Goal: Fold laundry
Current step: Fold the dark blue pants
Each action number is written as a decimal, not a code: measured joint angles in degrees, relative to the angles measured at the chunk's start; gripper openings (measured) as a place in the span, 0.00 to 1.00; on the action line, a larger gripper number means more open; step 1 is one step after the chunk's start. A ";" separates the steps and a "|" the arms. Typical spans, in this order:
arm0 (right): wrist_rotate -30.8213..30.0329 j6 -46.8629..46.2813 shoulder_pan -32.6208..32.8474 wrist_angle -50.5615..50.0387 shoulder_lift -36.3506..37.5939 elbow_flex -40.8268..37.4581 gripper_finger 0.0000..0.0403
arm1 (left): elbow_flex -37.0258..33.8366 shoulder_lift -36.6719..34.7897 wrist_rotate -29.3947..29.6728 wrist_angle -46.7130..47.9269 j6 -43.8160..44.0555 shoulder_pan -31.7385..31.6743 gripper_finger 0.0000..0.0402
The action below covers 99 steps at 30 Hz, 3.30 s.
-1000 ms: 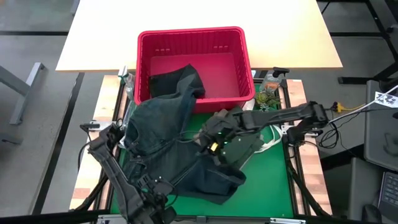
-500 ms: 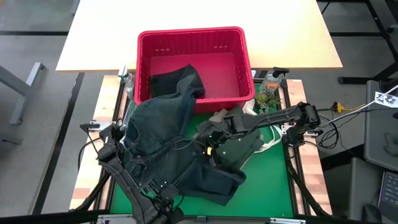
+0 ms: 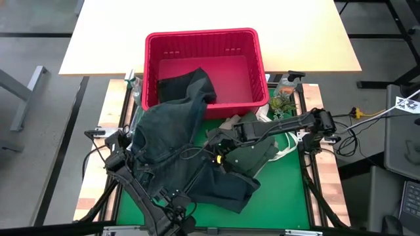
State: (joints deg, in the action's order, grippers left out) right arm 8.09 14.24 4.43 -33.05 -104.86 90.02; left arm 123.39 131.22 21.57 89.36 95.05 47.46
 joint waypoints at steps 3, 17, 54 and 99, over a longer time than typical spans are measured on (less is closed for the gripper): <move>-0.07 -0.22 0.03 0.07 0.01 0.00 0.10 | 0.00 0.00 0.11 -0.03 -2.42 0.00 0.04; -9.02 -1.10 -0.04 -0.60 0.25 0.00 0.47 | 0.00 0.00 -6.44 -0.22 -4.13 -0.17 0.33; -13.46 -26.52 33.01 -27.01 26.53 -10.68 0.51 | 4.76 -0.09 1.90 -13.70 -49.71 -16.42 0.33; -11.43 -30.34 34.53 4.69 27.02 -40.94 0.08 | 4.76 -0.11 -2.25 -18.43 -63.68 -22.79 0.33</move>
State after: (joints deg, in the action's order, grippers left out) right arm -3.34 -16.10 38.96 -28.37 -77.84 49.08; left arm 128.16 131.11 19.32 70.93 31.37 24.67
